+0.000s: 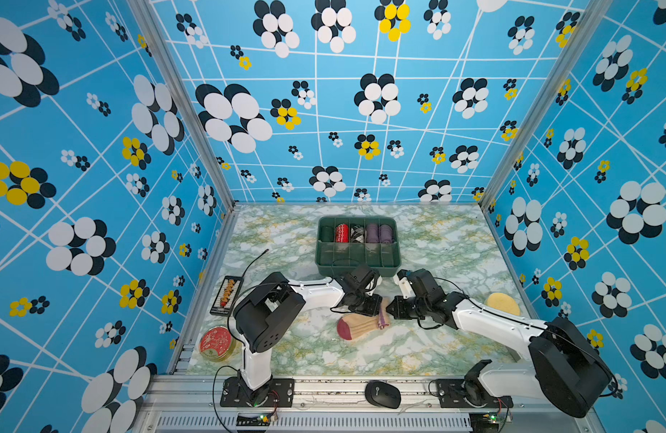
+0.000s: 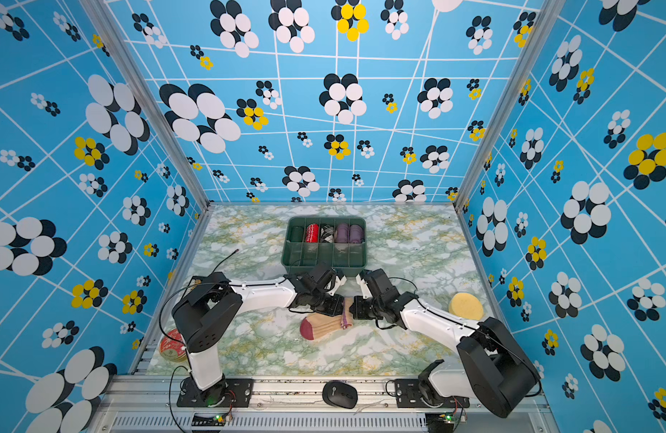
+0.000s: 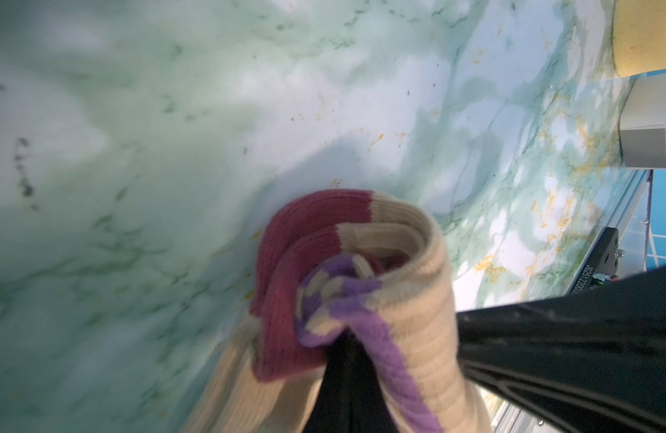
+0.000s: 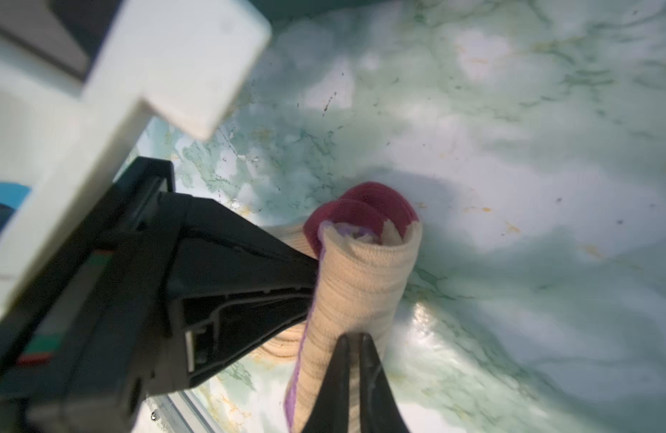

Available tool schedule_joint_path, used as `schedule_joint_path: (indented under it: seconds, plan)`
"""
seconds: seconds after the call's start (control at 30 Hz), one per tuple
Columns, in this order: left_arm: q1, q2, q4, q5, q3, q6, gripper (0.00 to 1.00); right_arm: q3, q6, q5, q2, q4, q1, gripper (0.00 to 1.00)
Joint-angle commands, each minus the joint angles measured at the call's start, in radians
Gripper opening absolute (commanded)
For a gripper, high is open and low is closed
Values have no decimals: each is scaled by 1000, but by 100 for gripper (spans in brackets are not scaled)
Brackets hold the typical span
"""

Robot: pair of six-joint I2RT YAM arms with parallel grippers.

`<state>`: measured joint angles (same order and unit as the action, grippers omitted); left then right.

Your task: Roll the socks

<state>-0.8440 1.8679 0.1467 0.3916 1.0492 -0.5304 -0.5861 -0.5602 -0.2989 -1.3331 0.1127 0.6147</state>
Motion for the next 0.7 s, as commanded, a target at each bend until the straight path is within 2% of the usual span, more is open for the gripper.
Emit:
schedule_joint_path:
  seconds: [0.0,0.3,0.67]
  plan:
    - [9,-14,123,-53,-32,22,0,-30,6,-22,-31,-18,22,10]
    - [13,-55,183,-97,-41,37,1,-64,9,-13,-60,-12,60,10]
    - [14,-23,153,-70,-37,31,0,-115,16,4,-126,10,121,10]
